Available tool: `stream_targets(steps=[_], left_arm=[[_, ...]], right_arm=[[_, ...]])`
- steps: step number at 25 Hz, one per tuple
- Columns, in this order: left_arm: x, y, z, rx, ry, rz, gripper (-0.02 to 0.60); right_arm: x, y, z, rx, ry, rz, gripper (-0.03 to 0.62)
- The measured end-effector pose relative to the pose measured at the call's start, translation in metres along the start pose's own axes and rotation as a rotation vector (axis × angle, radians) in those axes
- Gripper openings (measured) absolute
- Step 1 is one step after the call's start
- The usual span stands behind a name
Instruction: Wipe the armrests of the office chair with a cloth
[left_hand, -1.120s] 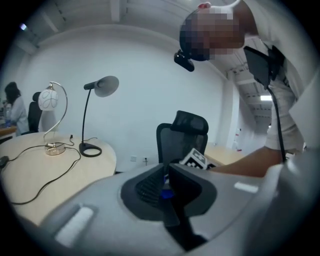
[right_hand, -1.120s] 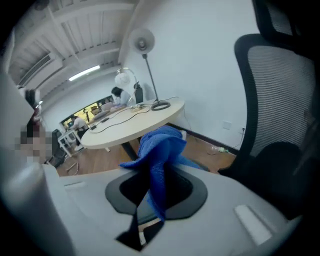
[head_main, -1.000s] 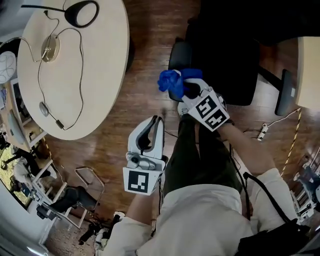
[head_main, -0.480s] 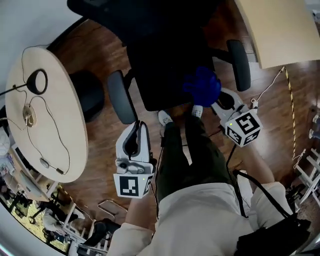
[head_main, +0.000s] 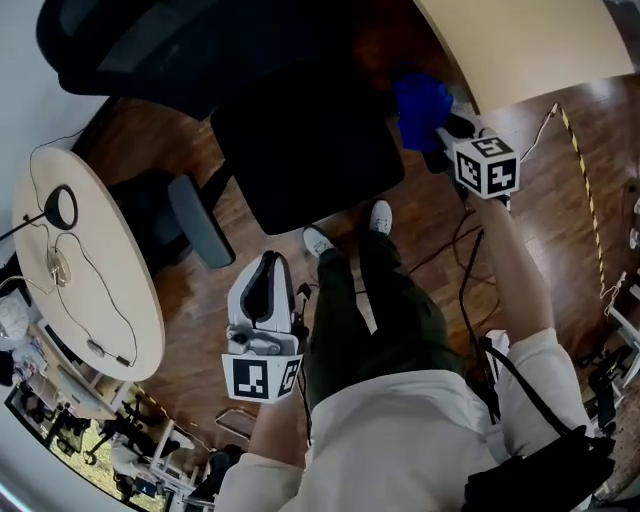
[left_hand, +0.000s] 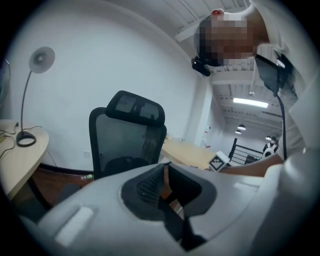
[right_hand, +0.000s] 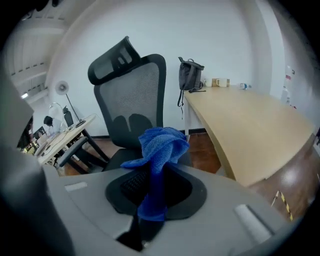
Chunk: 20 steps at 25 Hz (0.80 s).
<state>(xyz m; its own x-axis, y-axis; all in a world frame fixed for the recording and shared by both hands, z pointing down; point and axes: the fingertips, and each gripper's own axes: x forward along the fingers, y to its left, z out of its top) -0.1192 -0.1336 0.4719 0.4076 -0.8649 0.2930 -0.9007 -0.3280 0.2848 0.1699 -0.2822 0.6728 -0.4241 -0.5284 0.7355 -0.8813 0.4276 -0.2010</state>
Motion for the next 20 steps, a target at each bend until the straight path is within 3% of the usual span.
stream_targets(steps=[5,8,10,14,16,20], left_arm=[[0.003,0.013,-0.014,-0.019,-0.005,0.048,0.026],[-0.002,0.026,-0.025,-0.046,-0.026,0.088,0.026],[-0.018,0.042,-0.032,-0.047,-0.034,0.129,0.026],[-0.054,0.09,-0.048,0.016,-0.033,0.27,0.026],[-0.073,0.119,-0.062,0.02,-0.032,0.341,0.026],[-0.115,0.16,-0.089,-0.06,-0.102,0.424,0.026]], right_arm=[[-0.083,0.046,-0.088,0.014,0.029,0.052,0.066],[-0.085,0.107,-0.069,-0.102,-0.045,0.211,0.066],[-0.058,0.174,-0.044,-0.205,-0.098,0.368,0.066],[0.031,0.312,-0.02,-0.293,-0.134,0.639,0.066],[0.085,0.359,-0.025,-0.323,-0.149,0.661,0.066],[0.179,0.412,-0.059,-0.326,-0.135,0.648,0.066]])
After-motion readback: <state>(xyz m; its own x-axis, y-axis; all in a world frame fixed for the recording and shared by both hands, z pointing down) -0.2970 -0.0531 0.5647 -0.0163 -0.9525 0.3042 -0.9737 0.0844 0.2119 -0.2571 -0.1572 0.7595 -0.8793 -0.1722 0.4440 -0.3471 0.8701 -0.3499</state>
